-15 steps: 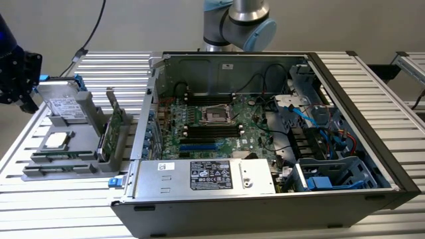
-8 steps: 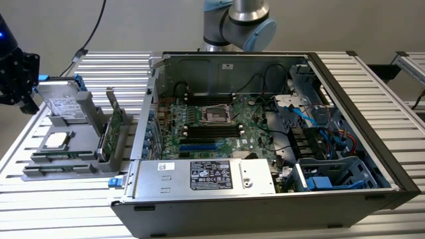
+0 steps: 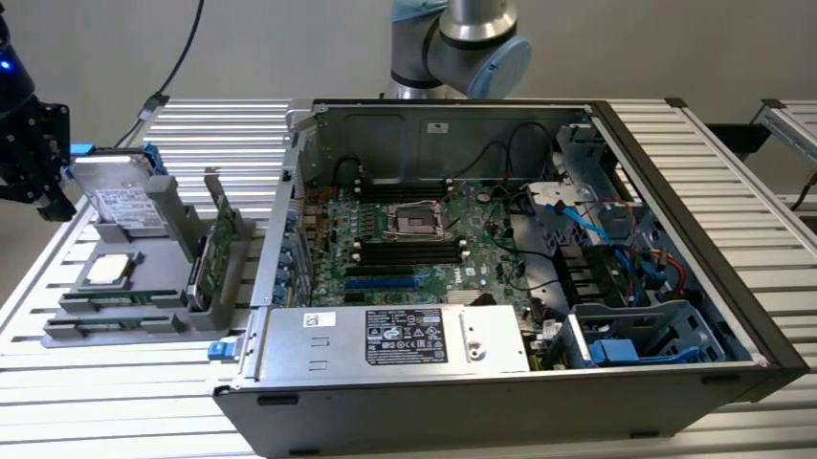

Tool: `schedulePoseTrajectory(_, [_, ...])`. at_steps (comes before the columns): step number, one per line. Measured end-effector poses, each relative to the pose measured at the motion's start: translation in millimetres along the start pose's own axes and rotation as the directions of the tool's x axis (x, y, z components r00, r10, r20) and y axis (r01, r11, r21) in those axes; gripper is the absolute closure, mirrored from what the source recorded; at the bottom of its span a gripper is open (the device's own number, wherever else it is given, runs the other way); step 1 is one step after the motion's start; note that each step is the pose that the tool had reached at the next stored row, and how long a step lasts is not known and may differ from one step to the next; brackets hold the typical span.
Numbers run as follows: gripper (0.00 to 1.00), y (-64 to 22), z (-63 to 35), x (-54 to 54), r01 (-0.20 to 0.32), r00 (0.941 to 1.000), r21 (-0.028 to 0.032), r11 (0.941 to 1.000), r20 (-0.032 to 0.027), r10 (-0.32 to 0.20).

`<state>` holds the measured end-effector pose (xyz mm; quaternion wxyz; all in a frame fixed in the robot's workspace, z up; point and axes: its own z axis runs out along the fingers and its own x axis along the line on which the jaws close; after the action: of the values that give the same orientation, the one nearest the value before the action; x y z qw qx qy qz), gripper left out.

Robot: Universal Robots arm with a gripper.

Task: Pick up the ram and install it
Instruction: 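Pick up the ram and move it above insertion slot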

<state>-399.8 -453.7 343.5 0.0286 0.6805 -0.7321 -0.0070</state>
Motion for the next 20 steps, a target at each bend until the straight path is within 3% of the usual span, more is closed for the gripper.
schedulePoseTrajectory(3, [0.88,0.0,-0.1,0.0,0.000,1.0000,-0.0001,1.0000,-0.0002,0.000])
schedulePoseTrajectory(5, [0.76,-0.1,-0.1,0.0,0.000,1.0000,-0.0001,1.0000,-0.0002,0.000])
schedulePoseTrajectory(6, [0.76,0.0,-0.1,0.0,0.000,1.0000,-0.0001,1.0000,-0.0002,0.000])
schedulePoseTrajectory(9, [0.64,0.1,3.5,0.5,0.000,1.0000,0.0000,1.0000,-0.0002,0.000])
schedulePoseTrajectory(13, [0.64,-0.4,10.9,3.1,0.016,0.9999,0.0000,0.9999,-0.0008,-0.016])
schedulePoseTrajectory(20, [0.64,-1.4,23.7,9.7,0.070,0.9976,-0.0085,0.9975,0.0046,-0.070])
